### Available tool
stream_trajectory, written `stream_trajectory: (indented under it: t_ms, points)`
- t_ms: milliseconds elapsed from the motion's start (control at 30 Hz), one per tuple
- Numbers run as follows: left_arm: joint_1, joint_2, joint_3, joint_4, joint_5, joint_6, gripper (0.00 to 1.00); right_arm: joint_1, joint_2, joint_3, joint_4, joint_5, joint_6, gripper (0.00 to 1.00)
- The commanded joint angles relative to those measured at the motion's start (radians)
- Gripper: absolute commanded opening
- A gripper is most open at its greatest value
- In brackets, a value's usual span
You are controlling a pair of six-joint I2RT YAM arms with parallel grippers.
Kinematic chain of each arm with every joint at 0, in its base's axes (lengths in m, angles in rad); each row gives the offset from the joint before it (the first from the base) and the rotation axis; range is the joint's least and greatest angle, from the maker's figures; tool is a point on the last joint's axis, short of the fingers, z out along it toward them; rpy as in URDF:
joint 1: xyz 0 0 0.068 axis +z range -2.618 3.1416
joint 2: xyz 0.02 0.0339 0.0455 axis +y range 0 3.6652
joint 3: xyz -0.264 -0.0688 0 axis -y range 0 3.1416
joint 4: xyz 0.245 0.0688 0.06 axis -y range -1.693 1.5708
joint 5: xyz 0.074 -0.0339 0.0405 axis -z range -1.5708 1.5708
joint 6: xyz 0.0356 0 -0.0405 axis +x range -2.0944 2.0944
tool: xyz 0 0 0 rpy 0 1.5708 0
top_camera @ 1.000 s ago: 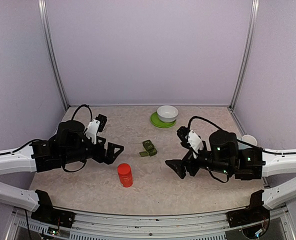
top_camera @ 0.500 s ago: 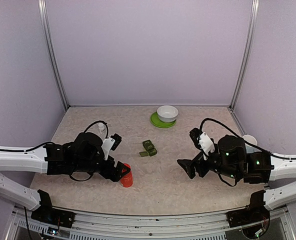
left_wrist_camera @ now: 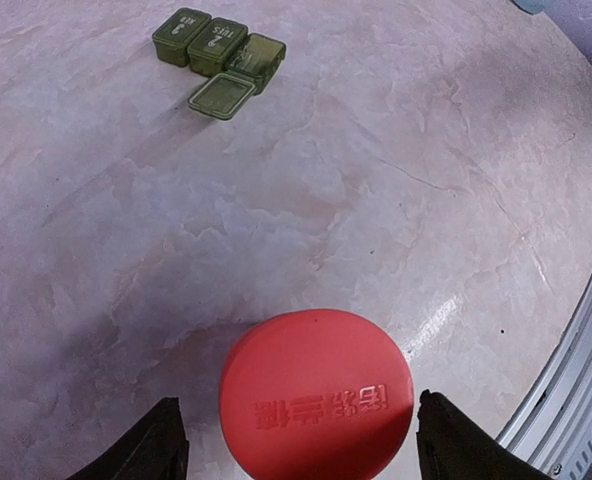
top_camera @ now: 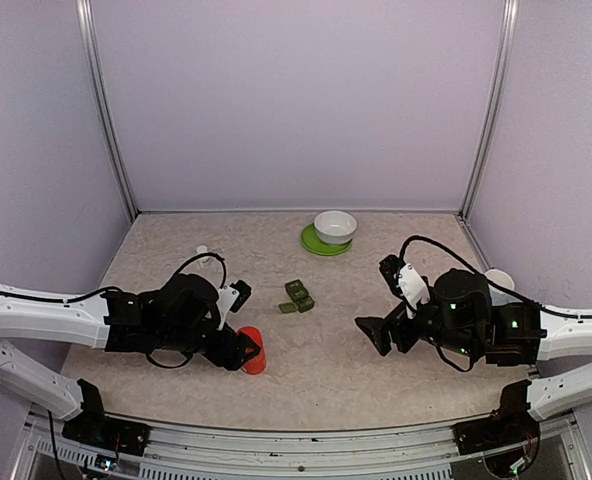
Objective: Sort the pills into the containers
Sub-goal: Pick up the pill bottle from the center of the board.
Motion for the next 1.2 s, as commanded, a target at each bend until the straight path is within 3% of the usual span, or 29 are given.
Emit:
stream_trajectory:
  t_ms: [0, 300, 433, 533, 600, 733, 833, 1100, 1167]
  points:
    - [-0.021, 0.027, 0.030, -0.028, -0.018, 0.002, 0.76, -0.011, -0.003, -0.011, 0.009, -0.001, 0.015, 1.00]
    - [-0.037, 0.078, 0.063, -0.035, -0.045, 0.005, 0.60, -0.021, -0.024, -0.019, 0.002, 0.002, 0.013, 1.00]
    - [-0.038, 0.089, 0.068, -0.023, -0.060, 0.005, 0.49, -0.023, -0.030, -0.030, 0.000, -0.006, 0.023, 1.00]
    - [-0.038, 0.103, 0.078, -0.022, -0.070, 0.005, 0.50, -0.023, -0.030, -0.040, 0.004, -0.015, 0.026, 1.00]
    - [-0.038, 0.110, 0.083, -0.019, -0.069, 0.005, 0.60, -0.024, -0.025, -0.044, 0.005, -0.020, 0.025, 1.00]
    - [-0.037, 0.122, 0.088, -0.002, -0.068, 0.005, 0.69, -0.031, -0.001, -0.036, 0.008, -0.029, 0.013, 1.00]
    - [-0.038, 0.137, 0.106, 0.005, -0.076, 0.044, 0.70, -0.037, 0.023, -0.019, 0.000, -0.039, 0.010, 1.00]
    - [-0.038, 0.243, 0.193, -0.005, -0.035, 0.108, 0.39, -0.045, 0.058, 0.038, -0.055, -0.036, 0.006, 1.00]
    - [-0.038, 0.248, 0.215, -0.008, -0.037, 0.117, 0.37, -0.047, 0.065, 0.063, -0.078, -0.023, -0.001, 1.00]
